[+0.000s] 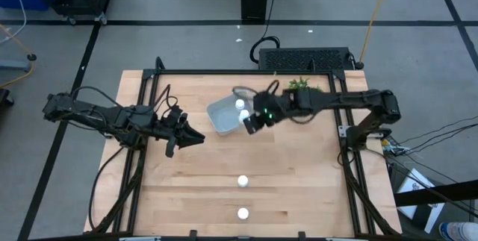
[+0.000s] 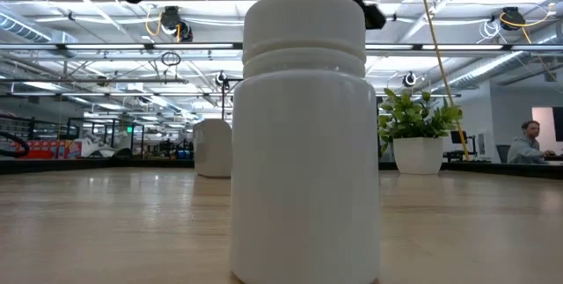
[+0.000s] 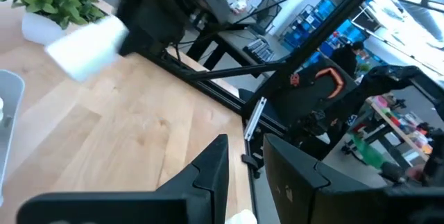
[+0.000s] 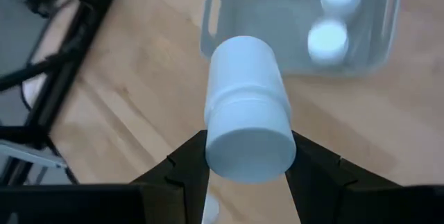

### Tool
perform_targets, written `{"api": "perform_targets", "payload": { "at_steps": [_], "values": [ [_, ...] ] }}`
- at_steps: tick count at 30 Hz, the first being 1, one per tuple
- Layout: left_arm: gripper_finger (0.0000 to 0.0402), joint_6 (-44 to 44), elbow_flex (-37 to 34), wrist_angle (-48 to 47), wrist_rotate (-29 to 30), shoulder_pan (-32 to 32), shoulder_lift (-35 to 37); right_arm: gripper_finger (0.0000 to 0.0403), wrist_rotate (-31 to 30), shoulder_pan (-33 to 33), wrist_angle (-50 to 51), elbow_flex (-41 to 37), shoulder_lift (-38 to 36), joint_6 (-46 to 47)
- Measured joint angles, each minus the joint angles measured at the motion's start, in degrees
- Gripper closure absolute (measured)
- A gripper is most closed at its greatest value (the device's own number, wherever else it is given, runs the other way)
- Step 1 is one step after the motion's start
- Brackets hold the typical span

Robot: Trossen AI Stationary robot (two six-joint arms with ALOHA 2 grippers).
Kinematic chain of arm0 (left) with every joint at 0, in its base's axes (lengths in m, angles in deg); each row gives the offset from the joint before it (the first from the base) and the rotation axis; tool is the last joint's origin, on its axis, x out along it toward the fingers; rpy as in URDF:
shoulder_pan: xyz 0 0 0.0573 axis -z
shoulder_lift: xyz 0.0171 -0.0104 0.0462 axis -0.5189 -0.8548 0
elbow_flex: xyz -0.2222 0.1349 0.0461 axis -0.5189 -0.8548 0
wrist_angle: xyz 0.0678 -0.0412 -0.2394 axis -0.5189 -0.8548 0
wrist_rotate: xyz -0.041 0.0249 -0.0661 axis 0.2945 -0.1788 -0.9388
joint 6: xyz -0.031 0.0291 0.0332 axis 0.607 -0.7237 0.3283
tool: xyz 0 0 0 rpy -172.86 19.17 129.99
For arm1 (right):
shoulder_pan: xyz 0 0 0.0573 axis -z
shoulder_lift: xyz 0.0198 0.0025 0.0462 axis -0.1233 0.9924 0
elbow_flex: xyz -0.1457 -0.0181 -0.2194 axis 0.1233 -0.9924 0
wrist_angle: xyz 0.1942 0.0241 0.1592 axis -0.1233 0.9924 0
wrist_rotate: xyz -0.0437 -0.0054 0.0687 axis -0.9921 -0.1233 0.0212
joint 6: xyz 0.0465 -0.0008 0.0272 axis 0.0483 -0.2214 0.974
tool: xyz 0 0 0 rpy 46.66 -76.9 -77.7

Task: Pick and place pill bottles into a basket
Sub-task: Put the white pill bottle into the gray bin

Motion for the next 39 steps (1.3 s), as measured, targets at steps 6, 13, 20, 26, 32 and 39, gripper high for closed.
{"api": "perform_targets", "payload": {
  "at_steps": [6, 13, 20, 26, 32, 39],
  "values": [
    [0.0304, 0.0, 0.0, -1.1, 0.4, -0.5, 0.0, 0.0253, 7.4, 8.8, -3.0, 0.0, 0.0, -8.0],
    [0.0304, -0.1, 0.0, -1.4, 3.0, -0.7, 0.8, 0.0253, 12.4, 15.9, -7.2, 0.2, 0.1, -13.4],
    [0.0304, -0.2, 0.0, -1.4, 6.2, -0.7, 0.9, 0.0253, 17.2, 18.3, -5.6, 9.1, 7.7, -18.7],
    [0.0304, 0.5, 0.0, -1.6, 5.5, -0.7, 0.9, 0.0253, 17.3, 17.8, 9.0, 24.7, 18.5, -25.0],
    [0.0304, 0.8, 0.0, -1.7, 4.0, 0.1, 1.1, 0.0253, 17.5, 17.7, 20.7, 37.9, 27.7, -30.1],
    [0.0304, 0.8, 0.0, -2.9, 4.2, 0.7, 2.0, 0.0253, 17.1, 15.8, 30.7, 41.3, 33.9, -36.1]
  ]
}}
